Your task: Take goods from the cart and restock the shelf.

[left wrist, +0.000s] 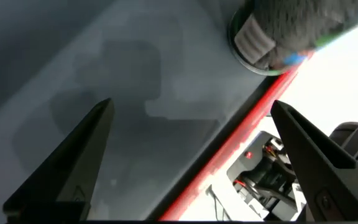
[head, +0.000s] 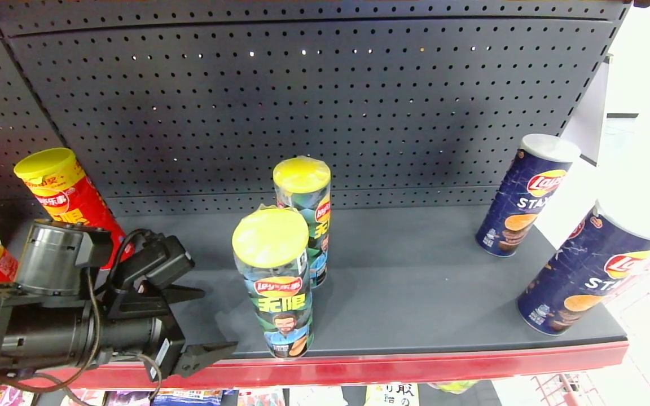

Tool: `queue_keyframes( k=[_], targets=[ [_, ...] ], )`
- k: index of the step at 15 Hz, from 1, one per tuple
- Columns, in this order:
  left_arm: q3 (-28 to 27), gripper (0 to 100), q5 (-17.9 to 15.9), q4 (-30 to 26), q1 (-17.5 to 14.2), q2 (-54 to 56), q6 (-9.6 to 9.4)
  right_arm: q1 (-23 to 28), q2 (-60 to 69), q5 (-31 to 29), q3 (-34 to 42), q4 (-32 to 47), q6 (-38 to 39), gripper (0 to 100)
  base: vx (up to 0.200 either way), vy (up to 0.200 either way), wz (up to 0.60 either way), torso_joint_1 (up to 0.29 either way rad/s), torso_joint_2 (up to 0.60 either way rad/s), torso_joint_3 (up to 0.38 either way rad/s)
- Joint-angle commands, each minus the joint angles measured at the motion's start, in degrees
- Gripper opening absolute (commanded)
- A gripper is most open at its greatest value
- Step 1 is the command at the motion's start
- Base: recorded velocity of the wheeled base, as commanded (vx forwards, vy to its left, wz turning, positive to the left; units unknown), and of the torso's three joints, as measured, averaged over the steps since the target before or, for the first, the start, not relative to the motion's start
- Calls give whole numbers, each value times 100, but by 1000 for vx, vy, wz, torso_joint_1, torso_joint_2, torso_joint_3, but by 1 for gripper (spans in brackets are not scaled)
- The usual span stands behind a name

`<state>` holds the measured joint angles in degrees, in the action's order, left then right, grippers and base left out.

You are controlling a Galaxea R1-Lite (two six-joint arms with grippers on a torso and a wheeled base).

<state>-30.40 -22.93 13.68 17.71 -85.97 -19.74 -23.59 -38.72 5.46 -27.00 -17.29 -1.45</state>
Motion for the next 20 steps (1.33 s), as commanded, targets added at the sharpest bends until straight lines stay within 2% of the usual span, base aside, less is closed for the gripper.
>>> queue_keyframes(
  k=[1, 3, 8, 14, 20],
  targets=[
    [-212, 100, -1, 3, 66, -289, -4, 3, -31, -1, 2, -3, -4, 100, 0, 0, 0, 0, 0, 0],
    [-361, 100, -1, 3, 171, -403, 5, 74, -31, 16, 2, -3, -4, 100, 0, 0, 0, 0, 0, 0],
    [-440, 100, -1, 12, 206, -553, 5, 91, -22, 8, 2, -3, -4, 100, 0, 0, 0, 0, 0, 0],
    [-528, 100, 34, 337, 356, -816, 40, 91, -48, 16, 2, -3, 4, 100, 0, 0, 0, 0, 0, 0],
    [-739, 100, 34, 372, 364, -983, 40, 91, -48, 16, 2, -3, 4, 100, 0, 0, 0, 0, 0, 0]
  ],
)
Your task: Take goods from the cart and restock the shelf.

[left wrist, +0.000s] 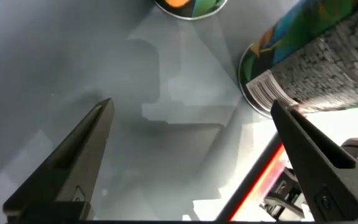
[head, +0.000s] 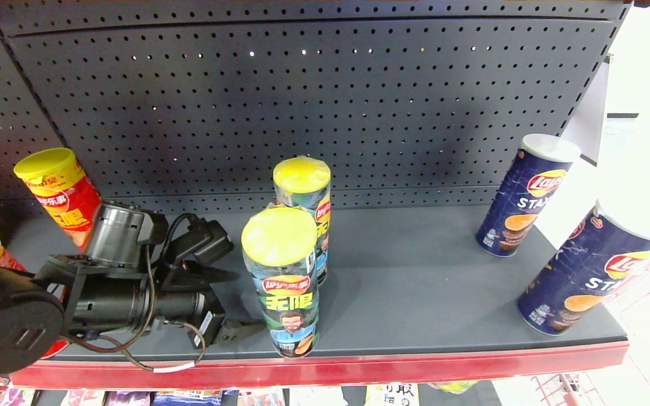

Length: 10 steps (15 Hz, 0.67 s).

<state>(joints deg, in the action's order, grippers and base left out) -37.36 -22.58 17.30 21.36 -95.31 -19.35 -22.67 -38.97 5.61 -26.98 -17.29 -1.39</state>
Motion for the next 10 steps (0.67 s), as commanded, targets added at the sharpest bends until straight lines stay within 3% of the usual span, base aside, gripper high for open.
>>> queue_keyframes(
  k=[1, 6, 8, 10],
  targets=[
    [-78, 100, -1, 10, 9, -67, 1, 0, -31, 2, 0, -3, -2, 100, 0, 0, 0, 0, 0, 0],
    [10, 100, -1, 2, -9, 47, 10, 0, -31, 2, 35, 15, -2, 100, 0, 0, 0, 0, 0, 0],
    [353, 100, -1, -25, -35, 548, 54, 0, -5, 2, 87, 15, 69, 100, 0, 0, 0, 0, 0, 0],
    [1144, 100, 280, -51, -35, 2016, 484, 17, 21, -16, 210, 24, 86, 100, 0, 0, 0, 0, 0, 0]
  ],
)
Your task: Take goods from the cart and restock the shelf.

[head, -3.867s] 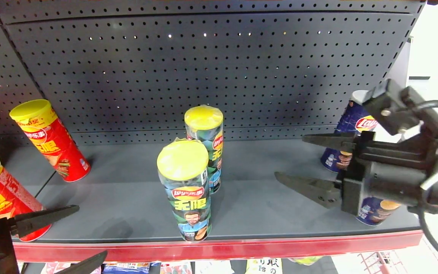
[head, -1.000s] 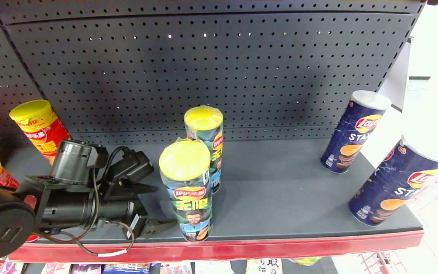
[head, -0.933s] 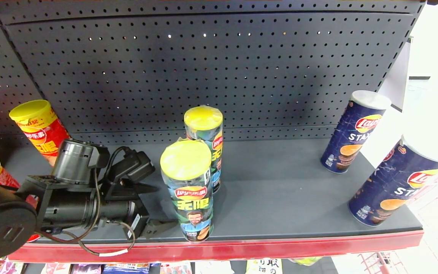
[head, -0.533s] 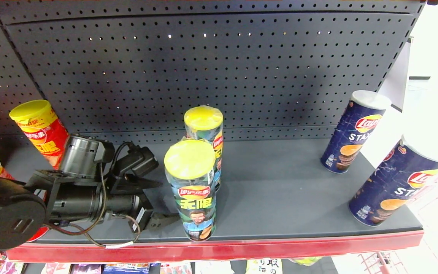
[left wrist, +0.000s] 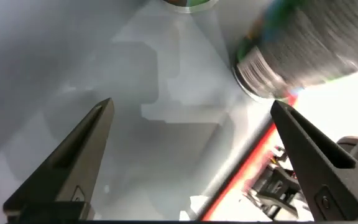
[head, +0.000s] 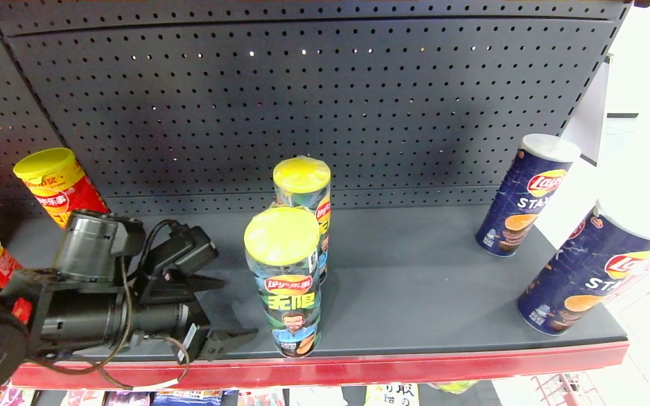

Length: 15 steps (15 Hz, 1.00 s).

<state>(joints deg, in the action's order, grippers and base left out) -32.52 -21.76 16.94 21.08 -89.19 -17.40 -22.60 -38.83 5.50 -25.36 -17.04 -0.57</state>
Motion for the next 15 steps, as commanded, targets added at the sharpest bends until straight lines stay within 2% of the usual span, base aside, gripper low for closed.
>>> queue_keyframes(
  k=[1, 2, 3, 4, 5, 6, 7, 8, 9, 10, 11, 12, 13, 15],
  targets=[
    [897, 100, 568, -51, -25, 2169, 659, 151, 42, -14, 145, -1, 5, 100, 0, 0, 0, 0, 0, 0],
    [959, 100, 866, -192, -51, 2758, 1001, 300, 130, -22, 294, -1, -13, 100, 0, 0, 0, 0, 0, 0],
    [967, 100, 1341, -640, -51, 3601, 1370, 511, 332, -66, 549, 17, -31, 100, 0, 0, 0, 0, 0, 0],
    [959, 100, 1693, -1097, -42, 4199, 1511, 696, 543, -154, 708, 166, -39, 100, 0, 0, 0, 0, 0, 0],
    [976, 100, 1991, -1642, -42, 4841, 1564, 880, 824, -251, 769, 483, -39, 100, 0, 0, 0, 0, 0, 0],
    [1046, 100, 2413, -2846, -42, 6256, 1564, 1214, 1518, -436, 716, 1502, -31, 100, 0, 0, 0, 0, 0, 0],
    [1046, 100, 2589, -3654, -139, 7152, 1599, 1469, 2011, -594, 584, 2363, -39, 100, 0, 0, 0, 0, 0, 0],
    [1002, 100, 2686, -4331, -455, 7758, 1766, 1742, 2397, -778, 435, 3075, -39, 100, 0, 0, 0, 0, 0, 0],
    [1002, 100, 2703, -4595, -702, 7969, 1889, 1873, 2573, -875, 426, 3374, -39, 100, 0, 0, 0, 0, 0, 0],
    [1029, 100, 2695, -5008, -1255, 8286, 1986, 2128, 2933, -963, 470, 3778, -48, 100, 0, 0, 0, 0, 0, 0],
    [1108, 100, 2615, -5289, -2055, 8549, 2038, 2374, 3628, -1016, 611, 4359, -259, 100, 0, 0, 0, 0, 0, 0],
    [1152, 100, 2589, -5289, -2117, 8611, 2038, 2366, 3654, -1042, 646, 4385, -294, 100, 0, 0, 0, 0, 0, 0],
    [1574, 100, 2106, -4955, -2134, 8919, 2030, 2251, 3883, -954, 883, 4367, -391, 100, 0, 0, 0, 0, 0, 0],
    [2233, 100, 1745, -3584, -2134, 8919, 2012, 2260, 3865, -726, 1235, 4218, -382, 100, 0, 0, 0, 0, 0, 0]
  ],
)
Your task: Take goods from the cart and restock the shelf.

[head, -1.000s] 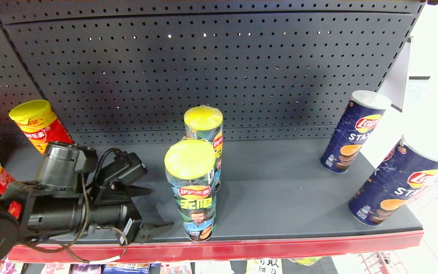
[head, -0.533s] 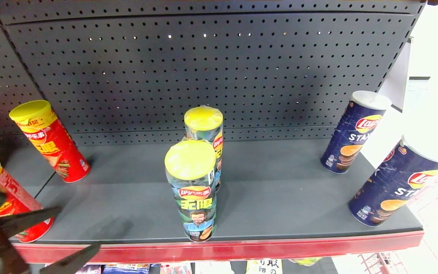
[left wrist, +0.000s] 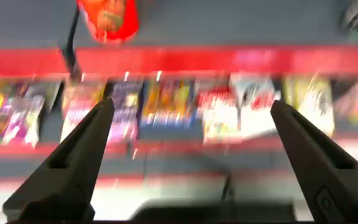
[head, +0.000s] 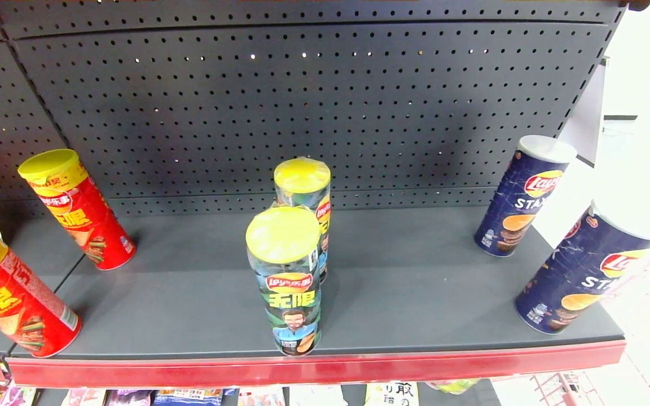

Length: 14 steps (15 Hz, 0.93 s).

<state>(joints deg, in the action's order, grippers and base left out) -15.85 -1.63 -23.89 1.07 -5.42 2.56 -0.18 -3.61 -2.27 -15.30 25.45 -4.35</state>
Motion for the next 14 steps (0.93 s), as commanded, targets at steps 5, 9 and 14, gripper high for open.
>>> queue_keyframes(
  k=[5, 9, 14],
  targets=[
    [978, 100, -399, 1370, -134, 542, -36, 18, 352, 130, 853, -1385, -75, 100, 0, 0, 0, 0, 0, 0],
    [1145, 100, 576, 1730, -134, 542, 509, 18, 352, 77, 1433, -2721, -75, 100, 0, 0, 0, 0, 0, 0],
    [1576, 100, -118, 2372, -134, 542, -45, 18, 343, 33, 1433, -2721, -66, 100, 0, 0, 0, 0, 0, 0]
  ],
)
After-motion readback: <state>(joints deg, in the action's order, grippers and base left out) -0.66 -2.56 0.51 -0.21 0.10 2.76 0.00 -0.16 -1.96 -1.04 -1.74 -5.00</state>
